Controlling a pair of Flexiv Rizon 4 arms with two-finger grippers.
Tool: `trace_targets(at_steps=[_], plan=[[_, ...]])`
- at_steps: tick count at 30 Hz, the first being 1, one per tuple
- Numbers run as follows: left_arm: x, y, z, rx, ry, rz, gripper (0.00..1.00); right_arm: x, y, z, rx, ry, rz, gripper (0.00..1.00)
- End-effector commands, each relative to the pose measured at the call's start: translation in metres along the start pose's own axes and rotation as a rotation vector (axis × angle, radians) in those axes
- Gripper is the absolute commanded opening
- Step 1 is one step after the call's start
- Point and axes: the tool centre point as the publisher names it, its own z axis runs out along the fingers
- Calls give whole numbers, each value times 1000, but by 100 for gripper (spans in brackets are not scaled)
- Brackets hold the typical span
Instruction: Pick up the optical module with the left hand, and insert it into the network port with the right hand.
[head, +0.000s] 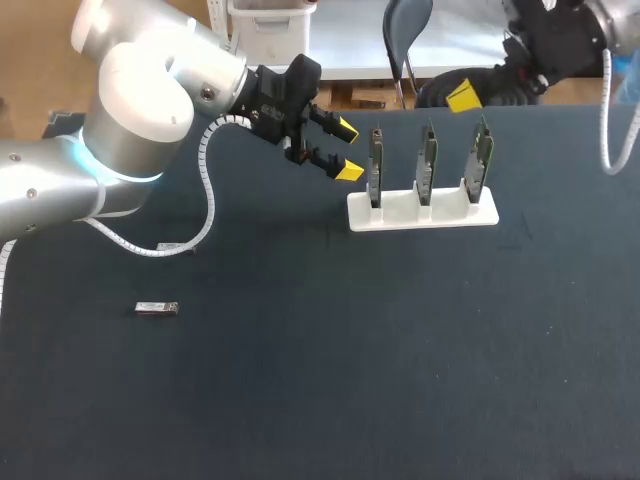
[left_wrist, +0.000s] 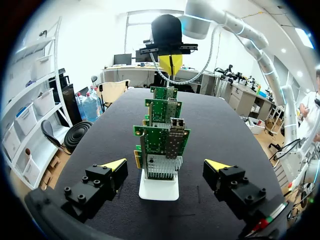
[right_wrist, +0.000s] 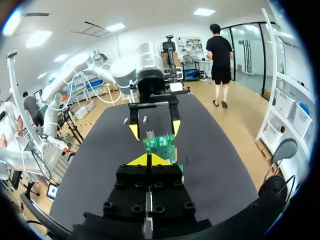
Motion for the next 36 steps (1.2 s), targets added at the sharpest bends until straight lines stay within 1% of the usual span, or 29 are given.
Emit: trace_targets(at_steps=[1, 9, 25, 26, 27, 36], plan=[[-1, -2, 0, -5, 3, -2, 100, 5, 1, -1, 1, 14, 3, 0], [-1, -2, 0, -5, 3, -2, 100, 13, 5, 1, -15, 32, 4, 0], [-1, -2, 0, -5, 3, -2, 100, 14, 9, 5, -2, 51, 0, 0], [-1, -2, 0, -5, 3, -2, 100, 14, 9, 5, 34, 70, 14, 49], [-1, -2, 0, -5, 3, -2, 100, 14, 8, 5, 30, 65, 16, 100], [-1, -2, 0, -5, 3, -2, 100, 14, 8, 5, 30, 65, 16, 100]])
